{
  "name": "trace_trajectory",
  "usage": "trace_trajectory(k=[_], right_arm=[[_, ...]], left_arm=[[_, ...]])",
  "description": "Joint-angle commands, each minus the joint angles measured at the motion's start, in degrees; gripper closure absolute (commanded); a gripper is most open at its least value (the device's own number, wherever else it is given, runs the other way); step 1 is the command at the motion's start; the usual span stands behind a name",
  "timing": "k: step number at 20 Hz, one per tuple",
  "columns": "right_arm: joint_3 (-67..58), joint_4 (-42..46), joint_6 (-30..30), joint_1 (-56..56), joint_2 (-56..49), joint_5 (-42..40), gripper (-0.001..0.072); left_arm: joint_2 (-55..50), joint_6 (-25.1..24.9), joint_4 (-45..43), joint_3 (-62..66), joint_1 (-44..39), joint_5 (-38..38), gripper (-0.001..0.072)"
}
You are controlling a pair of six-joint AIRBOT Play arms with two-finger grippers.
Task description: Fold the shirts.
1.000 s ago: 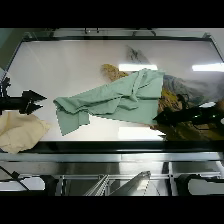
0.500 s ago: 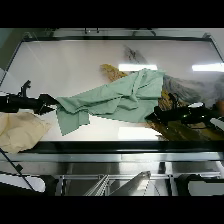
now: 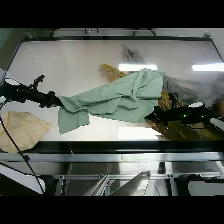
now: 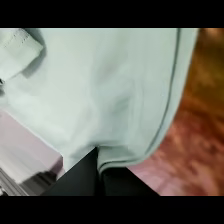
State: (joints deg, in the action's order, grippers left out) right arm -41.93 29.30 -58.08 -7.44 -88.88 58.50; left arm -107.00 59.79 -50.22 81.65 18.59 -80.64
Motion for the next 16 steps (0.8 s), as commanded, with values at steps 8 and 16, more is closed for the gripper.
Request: trace_trajectory(k=[8,16], right_arm=[[-13.7,-26.1,2.8,-20.8,37.3,21.4,0.0694],[-38.1,-53.3,-2.8,-44.4,42.5,13.8,0.0693]], left_arm=[[27.2,-0.8,62.8,-2.9,6.3,-25.8,0.0688],[45.4,0.5,101.4,-2.8,19.8,-24.3,0.0687]])
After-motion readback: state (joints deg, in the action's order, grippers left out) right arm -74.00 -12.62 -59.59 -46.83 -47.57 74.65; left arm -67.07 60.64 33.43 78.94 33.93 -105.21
